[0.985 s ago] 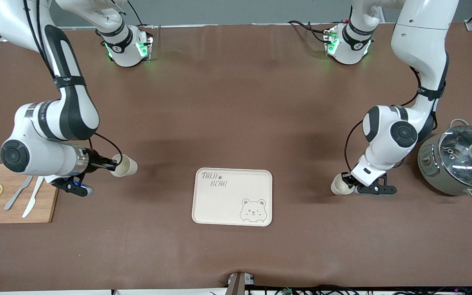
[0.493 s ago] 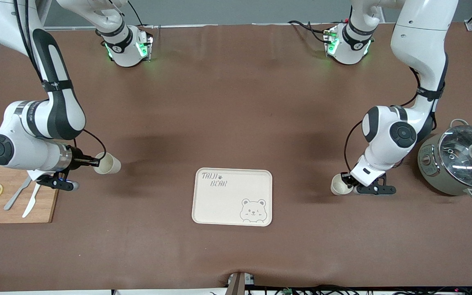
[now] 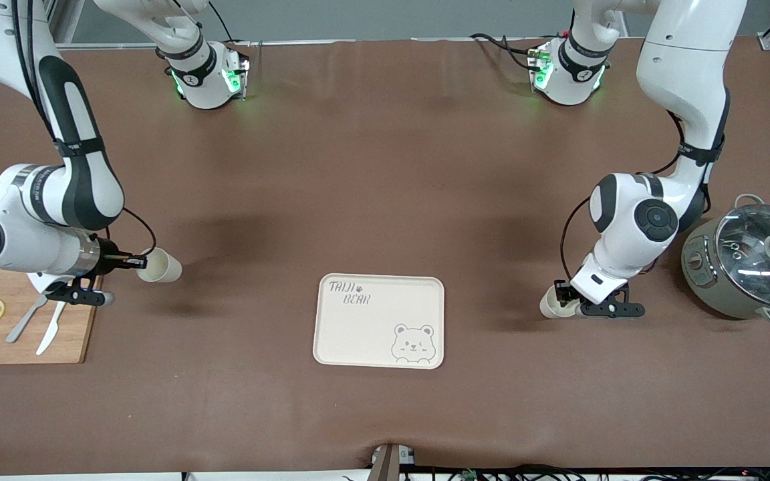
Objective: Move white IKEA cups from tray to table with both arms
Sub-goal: 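Set the cups down on the table and open both grippers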
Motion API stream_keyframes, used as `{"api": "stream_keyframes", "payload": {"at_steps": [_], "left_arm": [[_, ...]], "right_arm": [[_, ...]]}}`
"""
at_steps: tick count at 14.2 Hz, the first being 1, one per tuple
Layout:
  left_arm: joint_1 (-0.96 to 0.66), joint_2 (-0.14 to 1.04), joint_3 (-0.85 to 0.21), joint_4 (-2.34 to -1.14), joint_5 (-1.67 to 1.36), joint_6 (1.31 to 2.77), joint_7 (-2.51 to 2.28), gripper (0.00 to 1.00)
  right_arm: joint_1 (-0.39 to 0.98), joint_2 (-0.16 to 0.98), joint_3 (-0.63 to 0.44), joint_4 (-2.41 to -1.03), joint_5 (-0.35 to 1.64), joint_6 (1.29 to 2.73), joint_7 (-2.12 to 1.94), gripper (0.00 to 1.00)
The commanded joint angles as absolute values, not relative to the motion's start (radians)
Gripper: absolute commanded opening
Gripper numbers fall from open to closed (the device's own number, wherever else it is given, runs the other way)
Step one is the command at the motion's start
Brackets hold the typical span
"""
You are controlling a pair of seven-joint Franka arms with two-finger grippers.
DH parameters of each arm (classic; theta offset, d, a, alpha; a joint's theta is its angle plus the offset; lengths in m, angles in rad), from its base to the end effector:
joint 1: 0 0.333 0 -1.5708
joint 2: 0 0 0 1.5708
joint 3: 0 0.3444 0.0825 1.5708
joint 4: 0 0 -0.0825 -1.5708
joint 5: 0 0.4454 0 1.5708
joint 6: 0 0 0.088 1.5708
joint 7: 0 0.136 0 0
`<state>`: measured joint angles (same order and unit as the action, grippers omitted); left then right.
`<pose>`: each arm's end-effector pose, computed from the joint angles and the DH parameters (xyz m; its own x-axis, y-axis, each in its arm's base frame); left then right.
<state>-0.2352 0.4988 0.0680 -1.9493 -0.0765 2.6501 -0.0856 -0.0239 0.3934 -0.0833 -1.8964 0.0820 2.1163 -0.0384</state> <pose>0.6892 -0.1165 0.1914 0.9795 -0.0254 0.1999 -0.0328 -0.9989 0.0337 0.6581 -0.0638 0.2399 0.9794 -0.1088 -0.1700 -0.1166 -0.9925 -0.0364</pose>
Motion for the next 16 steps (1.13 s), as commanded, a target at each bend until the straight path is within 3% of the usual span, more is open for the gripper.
{"api": "stream_keyframes", "payload": {"at_steps": [1,7,11,12,13,15,16], "left_arm": [[-0.235,0.450,0.060,-1.960,-0.101,2.643,-0.101,1.00],[-0.229,0.261,0.063,-1.908,-0.100,2.329,-0.118,1.00],[-0.215,0.180,0.075,-1.728,-0.089,1.972,-0.132,1.00],[-0.189,0.173,0.074,-1.686,-0.086,1.903,-0.120,1.00],[-0.164,0.170,0.072,-1.655,-0.083,1.852,-0.101,1.00],[-0.124,0.163,0.074,-1.620,-0.083,1.813,-0.025,1.00],[-0.101,0.161,0.074,-1.614,-0.081,1.813,0.001,1.00]], "right_arm": [[-0.040,0.356,-0.101,-1.970,0.063,2.175,-0.113,0.00],[-0.066,0.382,-0.129,-2.029,0.063,2.298,-0.195,0.00],[-0.074,0.394,-0.132,-2.051,0.063,2.347,-0.195,0.00],[-0.075,0.397,-0.130,-2.048,0.064,2.345,-0.192,0.12],[-0.077,0.400,-0.130,-2.045,0.067,2.341,-0.184,0.30],[-0.074,0.397,-0.132,-2.043,0.074,2.329,-0.184,1.00],[-0.068,0.396,-0.133,-2.040,0.071,2.312,-0.183,1.00]]}}
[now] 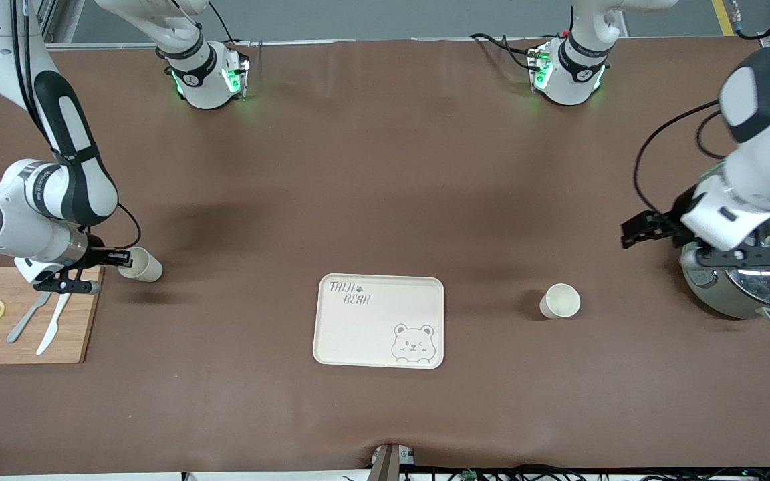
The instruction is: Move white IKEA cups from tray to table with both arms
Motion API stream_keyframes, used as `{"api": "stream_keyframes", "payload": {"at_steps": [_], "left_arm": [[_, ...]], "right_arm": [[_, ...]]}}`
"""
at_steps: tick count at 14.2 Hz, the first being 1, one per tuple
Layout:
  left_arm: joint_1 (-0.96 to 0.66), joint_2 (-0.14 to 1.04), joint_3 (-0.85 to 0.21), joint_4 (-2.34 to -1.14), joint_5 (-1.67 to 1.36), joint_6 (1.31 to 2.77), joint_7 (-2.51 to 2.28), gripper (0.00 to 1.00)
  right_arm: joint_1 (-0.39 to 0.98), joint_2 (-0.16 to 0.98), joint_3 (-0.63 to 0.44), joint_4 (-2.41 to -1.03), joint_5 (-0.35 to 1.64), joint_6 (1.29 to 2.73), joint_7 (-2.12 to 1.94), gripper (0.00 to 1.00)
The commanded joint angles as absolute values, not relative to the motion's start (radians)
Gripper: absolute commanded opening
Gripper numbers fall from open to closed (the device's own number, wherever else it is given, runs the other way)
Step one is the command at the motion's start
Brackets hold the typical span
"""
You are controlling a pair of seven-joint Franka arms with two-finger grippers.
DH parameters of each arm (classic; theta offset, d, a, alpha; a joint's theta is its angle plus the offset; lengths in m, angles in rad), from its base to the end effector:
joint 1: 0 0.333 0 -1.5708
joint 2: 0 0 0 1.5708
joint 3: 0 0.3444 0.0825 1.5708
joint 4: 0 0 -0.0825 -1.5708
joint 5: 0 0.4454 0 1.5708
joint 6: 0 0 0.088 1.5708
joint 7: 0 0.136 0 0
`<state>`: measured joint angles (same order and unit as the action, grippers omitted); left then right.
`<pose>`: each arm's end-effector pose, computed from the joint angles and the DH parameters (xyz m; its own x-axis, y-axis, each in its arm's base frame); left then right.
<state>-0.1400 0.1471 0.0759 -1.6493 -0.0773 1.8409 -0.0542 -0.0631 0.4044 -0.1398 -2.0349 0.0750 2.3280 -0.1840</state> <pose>0.6765 -0.0543 0.5109 0.9991 0.0093 0.0408 0.0066 -0.9978 0.0665 0.6224 -0.1260 0.1879 0.9924 -0.0640 -0.1052 -0.0658 -0.9977 -0.0133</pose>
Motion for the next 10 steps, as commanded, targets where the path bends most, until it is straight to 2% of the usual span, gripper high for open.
{"api": "stream_keyframes", "payload": {"at_steps": [1,3,7,10], "left_arm": [[-0.085,0.160,0.074,-1.614,-0.083,1.812,0.017,1.00],[-0.055,0.158,0.074,-1.614,-0.081,1.812,0.038,1.00],[-0.028,0.161,0.074,-1.606,-0.081,1.812,0.043,1.00],[-0.028,0.131,0.072,-1.591,-0.081,1.803,0.028,1.00]], "right_arm": [[-0.071,0.397,-0.133,-2.039,0.071,2.304,-0.183,1.00],[-0.069,0.394,-0.133,-2.026,0.068,2.272,-0.183,1.00],[-0.071,0.394,-0.135,-1.880,0.060,1.955,-0.183,1.00],[-0.084,0.397,-0.135,-1.771,0.061,1.860,-0.186,1.00]]}}
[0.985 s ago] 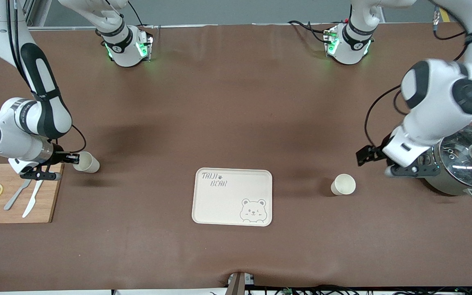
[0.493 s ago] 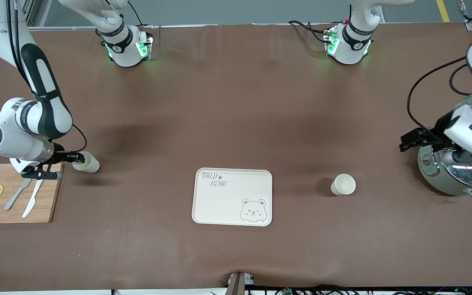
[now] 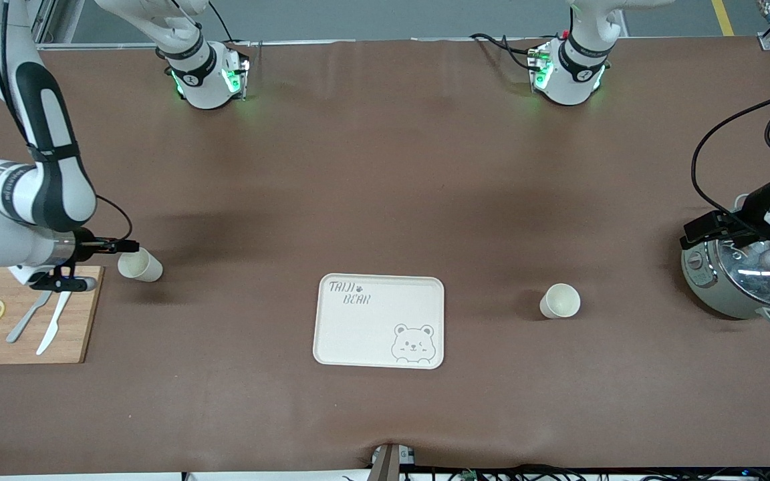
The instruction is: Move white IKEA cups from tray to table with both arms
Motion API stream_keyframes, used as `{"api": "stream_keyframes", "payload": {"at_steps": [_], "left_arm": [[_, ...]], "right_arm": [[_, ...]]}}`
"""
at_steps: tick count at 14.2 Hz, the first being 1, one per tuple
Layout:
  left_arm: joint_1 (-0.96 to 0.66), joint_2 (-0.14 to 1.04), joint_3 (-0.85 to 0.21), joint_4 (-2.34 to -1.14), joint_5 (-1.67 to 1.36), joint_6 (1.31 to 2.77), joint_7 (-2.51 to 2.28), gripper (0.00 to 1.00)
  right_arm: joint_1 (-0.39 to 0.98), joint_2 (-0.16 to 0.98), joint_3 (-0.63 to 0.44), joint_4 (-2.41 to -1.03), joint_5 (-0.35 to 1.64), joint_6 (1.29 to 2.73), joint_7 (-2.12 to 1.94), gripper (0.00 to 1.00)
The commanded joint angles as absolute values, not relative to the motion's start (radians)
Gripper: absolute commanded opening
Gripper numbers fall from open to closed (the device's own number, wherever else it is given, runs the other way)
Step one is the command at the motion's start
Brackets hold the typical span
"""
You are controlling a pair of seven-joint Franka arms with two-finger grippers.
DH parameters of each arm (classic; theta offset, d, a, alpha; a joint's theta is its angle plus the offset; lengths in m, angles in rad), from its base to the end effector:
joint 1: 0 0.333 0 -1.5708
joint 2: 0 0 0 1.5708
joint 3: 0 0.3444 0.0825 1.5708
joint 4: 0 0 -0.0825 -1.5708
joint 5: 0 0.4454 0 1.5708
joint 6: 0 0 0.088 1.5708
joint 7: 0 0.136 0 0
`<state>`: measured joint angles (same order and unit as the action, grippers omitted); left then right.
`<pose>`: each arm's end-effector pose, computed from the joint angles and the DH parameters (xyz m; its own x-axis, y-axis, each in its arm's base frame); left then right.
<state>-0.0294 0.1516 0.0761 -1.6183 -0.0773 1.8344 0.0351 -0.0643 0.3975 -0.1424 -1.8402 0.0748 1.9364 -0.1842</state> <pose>0.6828 0.0207 0.5242 0.9973 0.0301 0.0666 0.0260 -0.9977 0.0619 0.6426 -0.1245 0.2542 0.9570 -0.0461 -0.2865 -0.0652 -0.9962 -0.0575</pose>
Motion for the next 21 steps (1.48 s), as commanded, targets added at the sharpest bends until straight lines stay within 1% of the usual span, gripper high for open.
{"api": "stream_keyframes", "payload": {"at_steps": [1,3,7,9,11,13,16,18,21], "left_arm": [[-0.028,0.109,0.071,-1.591,-0.081,1.798,0.019,1.00],[-0.028,0.078,0.071,-1.591,-0.063,1.766,0.014,1.00],[-0.029,0.054,0.063,-1.589,-0.041,1.758,0.008,1.00],[-0.037,0.054,0.061,-1.591,-0.040,1.753,0.006,1.00],[-0.041,0.054,0.055,-1.585,-0.043,1.749,-0.099,1.00],[-0.038,0.045,0.002,-1.585,0.030,1.747,-0.107,1.00],[-0.029,0.040,-0.009,-1.579,0.066,1.747,-0.010,1.00],[-0.023,0.046,-0.003,-1.543,0.054,1.727,0.102,1.00],[-0.012,0.048,-0.002,-1.534,0.051,1.718,0.107,1.00]], "right_arm": [[-0.086,0.405,-0.135,-1.711,0.061,1.795,-0.189,1.00],[-0.084,0.426,-0.133,-1.628,0.061,1.709,-0.186,1.00],[-0.086,0.433,-0.133,-1.591,0.060,1.694,-0.192,1.00],[-0.086,0.436,-0.133,-1.551,0.067,1.646,-0.190,1.00],[-0.086,0.436,-0.133,-1.507,0.060,1.597,-0.190,1.00],[-0.090,0.436,-0.133,-1.479,0.061,1.571,-0.190,1.00],[-0.101,0.434,-0.133,-1.386,0.060,1.481,-0.190,1.00],[-0.100,0.423,-0.135,-1.349,0.058,1.436,-0.190,1.00],[-0.083,0.407,-0.133,-1.276,0.052,1.384,-0.187,1.00]]}}
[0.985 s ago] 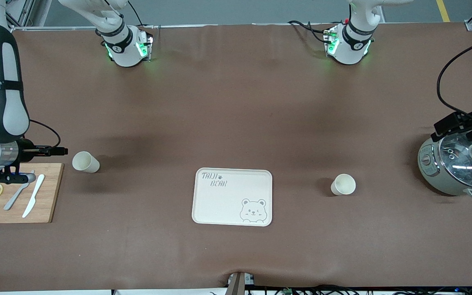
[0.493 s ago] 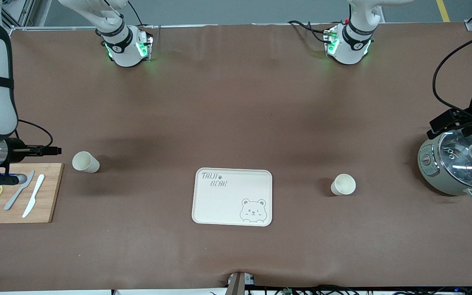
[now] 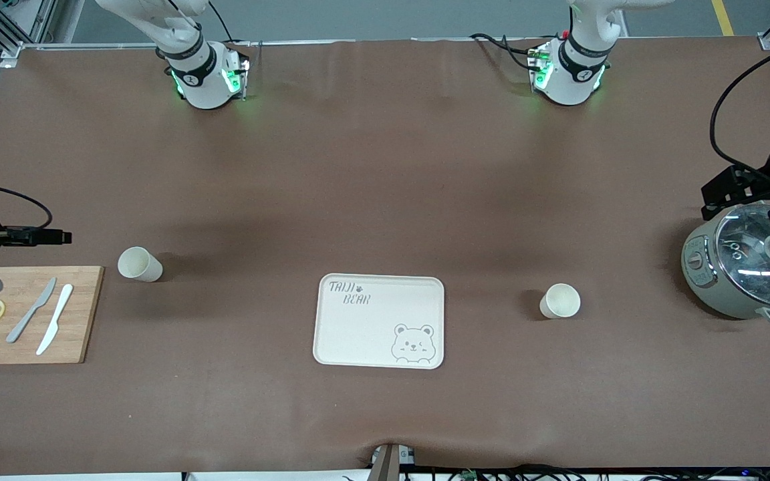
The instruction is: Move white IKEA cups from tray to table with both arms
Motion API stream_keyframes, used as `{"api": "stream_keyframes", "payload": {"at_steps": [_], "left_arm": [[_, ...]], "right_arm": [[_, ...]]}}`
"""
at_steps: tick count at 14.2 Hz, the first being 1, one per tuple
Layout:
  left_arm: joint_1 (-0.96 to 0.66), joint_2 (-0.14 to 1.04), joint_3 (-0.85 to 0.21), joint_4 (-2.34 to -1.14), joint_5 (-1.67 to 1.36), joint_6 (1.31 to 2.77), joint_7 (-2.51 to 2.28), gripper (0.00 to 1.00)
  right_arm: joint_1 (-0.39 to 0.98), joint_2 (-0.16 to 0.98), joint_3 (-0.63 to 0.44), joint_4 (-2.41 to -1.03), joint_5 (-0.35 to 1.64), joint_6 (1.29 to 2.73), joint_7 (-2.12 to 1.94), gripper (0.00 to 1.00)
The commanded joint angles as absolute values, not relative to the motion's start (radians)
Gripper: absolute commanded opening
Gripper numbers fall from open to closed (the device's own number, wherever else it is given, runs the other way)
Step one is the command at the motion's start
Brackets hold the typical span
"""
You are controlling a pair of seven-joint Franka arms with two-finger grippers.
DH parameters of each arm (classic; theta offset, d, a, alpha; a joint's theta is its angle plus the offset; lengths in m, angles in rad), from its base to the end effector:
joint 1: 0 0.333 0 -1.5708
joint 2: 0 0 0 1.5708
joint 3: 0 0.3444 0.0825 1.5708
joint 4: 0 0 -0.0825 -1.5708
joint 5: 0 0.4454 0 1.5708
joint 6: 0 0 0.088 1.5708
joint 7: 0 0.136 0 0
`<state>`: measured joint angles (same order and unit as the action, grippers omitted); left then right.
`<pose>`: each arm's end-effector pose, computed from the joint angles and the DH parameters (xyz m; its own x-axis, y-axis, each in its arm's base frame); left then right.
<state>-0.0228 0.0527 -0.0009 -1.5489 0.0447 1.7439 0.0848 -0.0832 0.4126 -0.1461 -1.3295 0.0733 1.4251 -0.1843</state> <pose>0.6546 -0.0102 0.6193 0.9837 -0.1156 0.1374 -0.1088 -0.9925 -0.0565 0.6948 -0.1343 0.4664 0.9535 -0.0302 -0.2999 -0.0535 -0.9961 -0.0700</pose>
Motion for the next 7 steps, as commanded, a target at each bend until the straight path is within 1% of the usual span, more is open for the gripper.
{"api": "stream_keyframes", "payload": {"at_steps": [1,4,7], "left_arm": [[-0.002,0.048,-0.003,-1.534,0.046,1.714,0.106,1.00],[0.014,0.055,0.002,-1.531,0.012,1.677,0.103,1.00],[0.021,0.057,0.003,-1.511,0.008,1.617,0.104,1.00]], "right_arm": [[-0.069,0.400,-0.130,-1.269,0.029,1.376,-0.187,1.00],[-0.048,0.350,-0.129,-1.266,0.020,1.364,-0.184,1.00],[-0.012,0.276,-0.127,-1.270,0.017,1.361,-0.184,1.00]]}}
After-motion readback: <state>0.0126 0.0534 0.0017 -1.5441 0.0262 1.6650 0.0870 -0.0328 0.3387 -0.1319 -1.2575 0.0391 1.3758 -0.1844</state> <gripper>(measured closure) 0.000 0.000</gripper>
